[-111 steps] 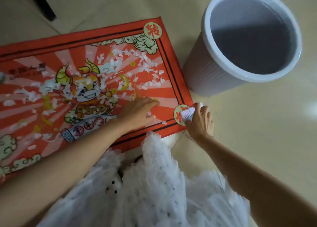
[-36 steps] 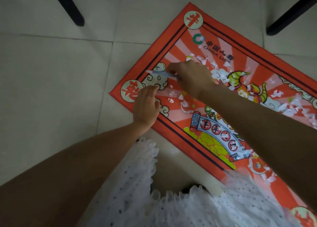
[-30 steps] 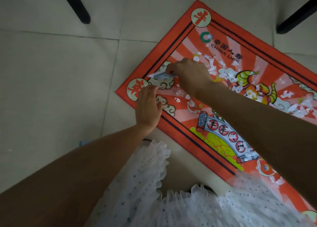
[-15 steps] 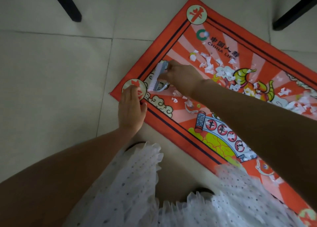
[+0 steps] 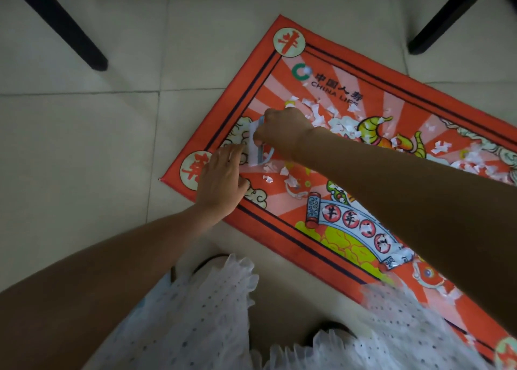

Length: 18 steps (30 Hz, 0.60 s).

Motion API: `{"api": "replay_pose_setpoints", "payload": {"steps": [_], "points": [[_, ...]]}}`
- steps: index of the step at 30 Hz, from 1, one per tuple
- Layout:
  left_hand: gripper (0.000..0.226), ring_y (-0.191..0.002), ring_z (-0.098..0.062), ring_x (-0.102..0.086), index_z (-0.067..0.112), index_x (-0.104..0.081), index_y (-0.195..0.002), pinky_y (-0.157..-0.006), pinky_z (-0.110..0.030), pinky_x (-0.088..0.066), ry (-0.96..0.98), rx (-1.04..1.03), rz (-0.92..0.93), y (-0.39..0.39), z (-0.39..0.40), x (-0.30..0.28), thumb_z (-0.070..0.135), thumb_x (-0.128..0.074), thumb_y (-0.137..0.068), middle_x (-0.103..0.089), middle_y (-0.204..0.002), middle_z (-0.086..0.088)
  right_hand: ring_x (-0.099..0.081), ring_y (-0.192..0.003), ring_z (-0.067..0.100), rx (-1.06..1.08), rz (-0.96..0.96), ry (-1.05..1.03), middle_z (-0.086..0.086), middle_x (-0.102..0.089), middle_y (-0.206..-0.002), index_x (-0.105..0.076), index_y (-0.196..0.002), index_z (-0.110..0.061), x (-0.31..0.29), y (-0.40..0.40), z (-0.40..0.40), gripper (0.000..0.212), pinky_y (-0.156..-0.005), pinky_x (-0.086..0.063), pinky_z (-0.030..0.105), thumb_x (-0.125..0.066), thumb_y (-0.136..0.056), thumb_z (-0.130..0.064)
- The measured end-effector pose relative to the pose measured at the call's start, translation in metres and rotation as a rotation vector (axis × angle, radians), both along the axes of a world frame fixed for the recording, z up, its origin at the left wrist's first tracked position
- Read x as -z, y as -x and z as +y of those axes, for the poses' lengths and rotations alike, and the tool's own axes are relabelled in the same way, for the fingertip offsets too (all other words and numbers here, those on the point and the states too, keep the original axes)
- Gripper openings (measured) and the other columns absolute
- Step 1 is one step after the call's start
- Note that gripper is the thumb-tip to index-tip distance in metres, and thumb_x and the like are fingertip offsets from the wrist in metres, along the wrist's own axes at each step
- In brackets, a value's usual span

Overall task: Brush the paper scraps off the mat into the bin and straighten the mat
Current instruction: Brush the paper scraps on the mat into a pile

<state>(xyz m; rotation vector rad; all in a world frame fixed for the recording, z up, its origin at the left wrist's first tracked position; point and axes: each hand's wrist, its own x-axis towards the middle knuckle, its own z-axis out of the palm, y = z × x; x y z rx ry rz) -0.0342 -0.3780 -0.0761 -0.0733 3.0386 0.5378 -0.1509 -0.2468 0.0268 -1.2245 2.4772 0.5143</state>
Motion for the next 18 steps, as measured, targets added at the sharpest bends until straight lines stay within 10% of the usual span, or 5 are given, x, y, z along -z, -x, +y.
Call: {"api": "replay_pose_setpoints", "payload": {"steps": [18], "points": [[0.056,-0.131,-0.03,-0.045,0.009,-0.043,-0.142,-0.098,-0.049,-0.049,0.098,0.173,0.007,-0.001,0.015,0.004,0.032,-0.055,-0.093,-0.049,-0.14,-0.011,-0.049,-0.119,0.027,0.024,0.061,-0.08,0.009,-0.05,-0.13,-0.05,-0.132,-0.027,-0.011,0.002,0.083,0.044,-0.091,-0.044,0.037,-0.051,-0.093,-0.008]]}}
